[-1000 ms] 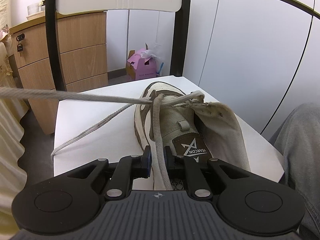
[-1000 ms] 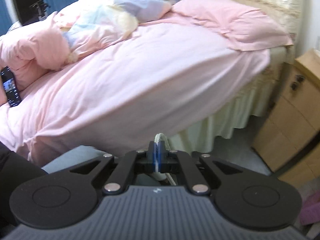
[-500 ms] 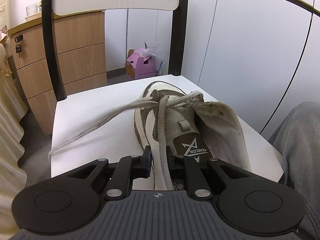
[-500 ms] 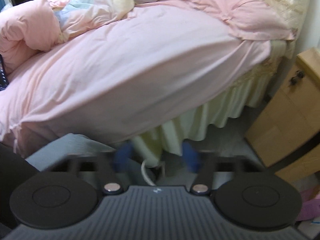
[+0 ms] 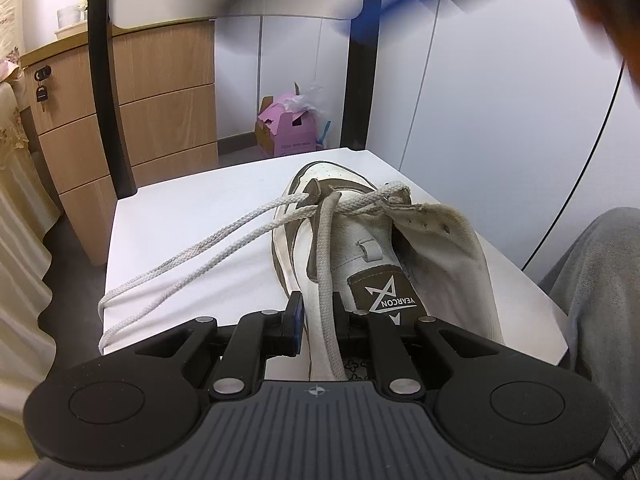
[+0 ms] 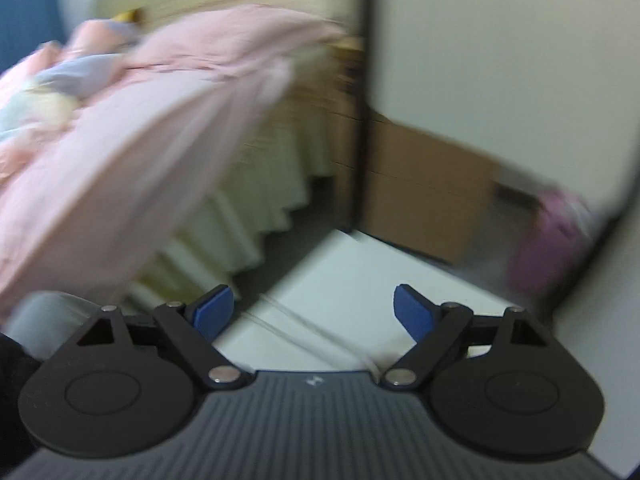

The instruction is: Lace up shoes with both hands

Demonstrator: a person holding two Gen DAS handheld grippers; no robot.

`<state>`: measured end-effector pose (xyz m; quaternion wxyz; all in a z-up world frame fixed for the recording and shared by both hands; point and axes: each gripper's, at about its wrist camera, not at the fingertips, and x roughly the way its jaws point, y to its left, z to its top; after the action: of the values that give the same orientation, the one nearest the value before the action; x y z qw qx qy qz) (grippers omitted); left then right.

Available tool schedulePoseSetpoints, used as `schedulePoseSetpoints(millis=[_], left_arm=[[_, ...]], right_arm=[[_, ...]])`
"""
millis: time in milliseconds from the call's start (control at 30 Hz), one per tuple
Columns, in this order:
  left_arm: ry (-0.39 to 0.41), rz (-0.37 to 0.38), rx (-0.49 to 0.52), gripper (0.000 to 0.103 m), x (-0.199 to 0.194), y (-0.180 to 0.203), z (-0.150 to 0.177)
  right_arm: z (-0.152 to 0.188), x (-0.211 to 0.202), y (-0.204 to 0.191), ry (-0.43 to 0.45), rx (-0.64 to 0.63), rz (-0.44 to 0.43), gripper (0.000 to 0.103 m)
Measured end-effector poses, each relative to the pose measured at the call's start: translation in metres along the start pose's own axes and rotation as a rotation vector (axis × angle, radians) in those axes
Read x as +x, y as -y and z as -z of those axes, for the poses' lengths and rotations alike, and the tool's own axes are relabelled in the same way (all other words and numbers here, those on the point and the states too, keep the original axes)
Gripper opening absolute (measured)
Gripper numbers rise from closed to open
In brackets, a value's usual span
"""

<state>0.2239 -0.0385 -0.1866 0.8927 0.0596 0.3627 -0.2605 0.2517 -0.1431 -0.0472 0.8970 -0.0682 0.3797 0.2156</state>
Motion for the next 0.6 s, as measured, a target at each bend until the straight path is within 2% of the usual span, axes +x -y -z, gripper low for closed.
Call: schedulePoseSetpoints(millis=[67, 267, 333, 433, 600], left_arm=[[-0.004, -0.005, -0.009, 0.013, 0.000, 0.000, -0.001], [-0.010, -0.023, -0.016, 0.013, 0.001, 0.004, -0.002], [-0.016, -0.033, -0.016, 0.013, 0.001, 0.004, -0.002], [-0.025, -0.045, -0.011, 0.013, 0.002, 0.006, -0.003], [-0.032, -0.053, -0.005, 0.013, 0.001, 0.011, -0.003]], right_arm=[[0.030, 0.001, 0.017, -0.011, 0.079, 0.073, 0.088], [0.088, 0.010, 0.047, -0.035, 0.300, 0.076, 0.088], [0.098, 0.018, 0.050, -0.045, 0.346, 0.057, 0.088], [0.105, 0.029, 0.046, -0.075, 0.296, 0.121, 0.088], [0.111, 0.028, 0.055, -0.013, 0.379, 0.094, 0.088]])
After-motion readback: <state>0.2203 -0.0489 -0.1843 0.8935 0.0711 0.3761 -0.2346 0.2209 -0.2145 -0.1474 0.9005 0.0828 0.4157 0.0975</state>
